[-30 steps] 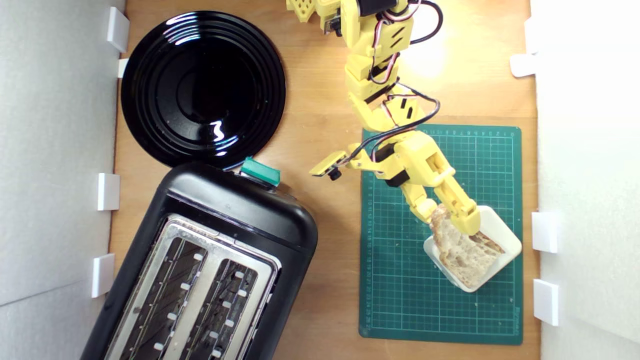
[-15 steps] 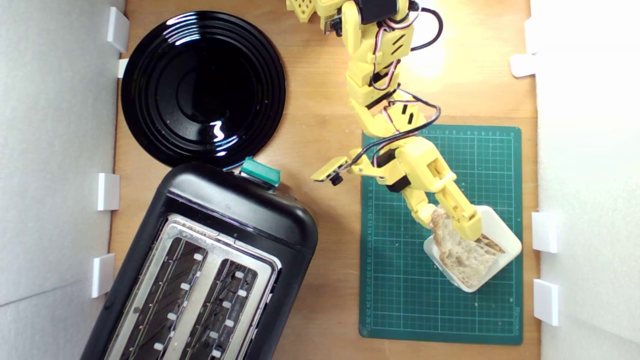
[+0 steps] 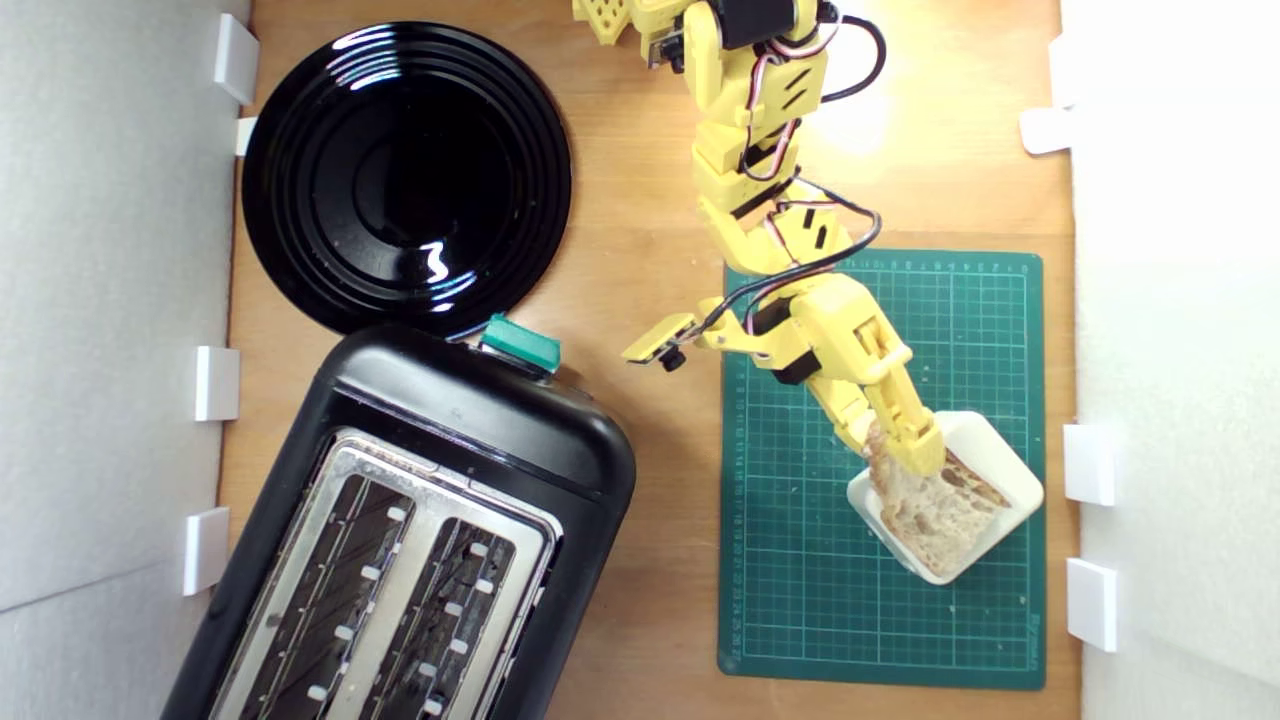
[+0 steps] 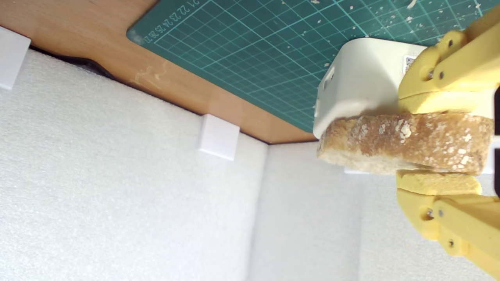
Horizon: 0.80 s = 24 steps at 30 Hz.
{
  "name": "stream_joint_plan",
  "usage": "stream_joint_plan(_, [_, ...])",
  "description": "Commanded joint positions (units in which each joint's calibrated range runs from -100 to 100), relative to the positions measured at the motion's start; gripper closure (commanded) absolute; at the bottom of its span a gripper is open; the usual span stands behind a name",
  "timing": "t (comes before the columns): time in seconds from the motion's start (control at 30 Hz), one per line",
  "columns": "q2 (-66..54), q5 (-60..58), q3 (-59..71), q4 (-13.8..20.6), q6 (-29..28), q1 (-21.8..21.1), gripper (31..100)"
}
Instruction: Pick bread and place in toaster
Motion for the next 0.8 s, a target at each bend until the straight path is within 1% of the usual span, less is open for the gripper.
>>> stream_joint_plan(0.0, [-0.76, -1.51, -2.13, -0.35, 0.11, -0.85, 66.8])
stream_joint_plan(0.13, [-0.76, -1.51, -2.13, -0.35, 0.11, -0.85, 69.4])
stream_joint_plan(0.43, [-1.59, -1.51, -1.86, -0.35, -0.15, -0.36, 69.2])
stream_joint_plan(0.67, [-13.57, -1.17, -1.05, -0.54, 0.06, -0.04, 69.2])
stream_joint_plan(0.77, [-20.98, 6.26, -1.41, -0.54, -0.2, 0.61, 69.2])
